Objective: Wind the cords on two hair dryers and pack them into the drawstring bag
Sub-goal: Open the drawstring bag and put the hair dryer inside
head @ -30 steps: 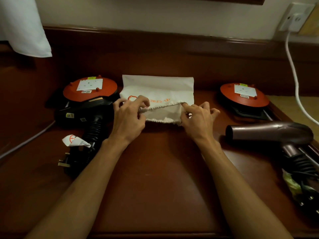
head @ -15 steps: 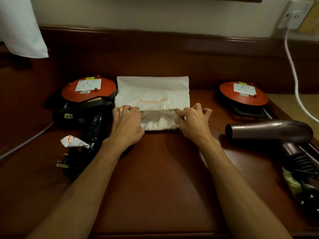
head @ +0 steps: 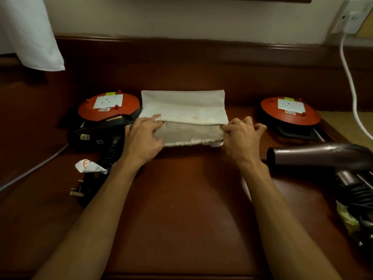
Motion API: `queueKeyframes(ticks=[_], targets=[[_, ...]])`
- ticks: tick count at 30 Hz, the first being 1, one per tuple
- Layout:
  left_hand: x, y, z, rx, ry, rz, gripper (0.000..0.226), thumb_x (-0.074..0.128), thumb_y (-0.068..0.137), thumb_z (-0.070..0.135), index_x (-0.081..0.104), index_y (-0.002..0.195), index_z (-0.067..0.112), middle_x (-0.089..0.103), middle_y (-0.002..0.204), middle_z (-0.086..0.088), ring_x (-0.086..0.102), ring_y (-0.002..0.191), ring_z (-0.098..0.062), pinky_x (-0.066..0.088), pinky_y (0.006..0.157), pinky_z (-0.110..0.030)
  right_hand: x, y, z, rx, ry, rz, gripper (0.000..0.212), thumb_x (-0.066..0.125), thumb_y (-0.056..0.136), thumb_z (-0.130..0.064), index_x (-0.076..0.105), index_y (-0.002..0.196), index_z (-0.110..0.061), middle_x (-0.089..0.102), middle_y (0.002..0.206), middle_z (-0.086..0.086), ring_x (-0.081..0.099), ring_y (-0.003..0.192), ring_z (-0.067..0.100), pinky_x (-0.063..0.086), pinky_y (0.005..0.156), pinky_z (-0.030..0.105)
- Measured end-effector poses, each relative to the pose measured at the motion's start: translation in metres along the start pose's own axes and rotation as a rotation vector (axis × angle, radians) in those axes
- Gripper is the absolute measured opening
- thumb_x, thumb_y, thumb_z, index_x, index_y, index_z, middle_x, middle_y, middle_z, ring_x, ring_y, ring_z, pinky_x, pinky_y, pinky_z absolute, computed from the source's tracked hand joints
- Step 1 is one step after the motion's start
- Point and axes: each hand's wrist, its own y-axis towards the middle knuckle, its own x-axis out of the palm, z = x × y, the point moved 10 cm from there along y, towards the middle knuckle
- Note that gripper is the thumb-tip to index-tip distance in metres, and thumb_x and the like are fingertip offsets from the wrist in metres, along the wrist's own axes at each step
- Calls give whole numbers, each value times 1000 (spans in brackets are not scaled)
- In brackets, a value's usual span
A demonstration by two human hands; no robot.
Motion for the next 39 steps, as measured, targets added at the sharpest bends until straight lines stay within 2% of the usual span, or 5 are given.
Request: queueKeyframes(ticks=[3, 10, 26, 33, 39], targets=[[-18, -3, -2, -15, -59, 208, 29, 66, 94, 13, 76, 121, 14, 76, 123, -7, 68, 105, -31, 55, 96, -52, -10, 0, 8, 52, 20, 59, 31, 59, 94, -13, 71, 121, -21, 67, 117, 1, 48, 110, 24, 24, 93, 44], [-12, 2, -6, 46, 241, -11, 59, 74, 87, 10, 62, 142, 25, 33, 162, -8, 24, 143, -34, 27, 118, -54, -11, 1, 20, 71, 23, 71, 29, 61, 94, -24, 70, 121, -23, 68, 116, -3, 49, 110, 21, 22, 90, 41], [-55, -7, -15, 45, 545, 80, 37, 74, 86, 43, 76, 121, 33, 66, 134, -1, 49, 125, -30, 34, 99, -48, -23, 1, 10, -159, -198, 6, 21, 59, 93, -19, 76, 105, -16, 65, 97, 2, 50, 97, 24, 29, 88, 43], [-57, -22, -14, 124, 431, 40, 51, 75, 85, 51, 69, 131, 30, 72, 125, 2, 53, 117, -26, 30, 96, -45, -17, -2, 41, 172, 585, -146, 45, 74, 86, -11, 65, 130, -8, 64, 95, 0, 64, 94, 24, 54, 91, 47], [-62, -28, -9, 93, 420, 74, 55, 76, 85, 47, 68, 134, 24, 74, 114, -6, 59, 112, -27, 31, 95, -43, -22, -11, 28, 36, 212, -49, 22, 63, 93, -22, 72, 113, -18, 61, 95, -1, 47, 95, 19, 21, 83, 34]])
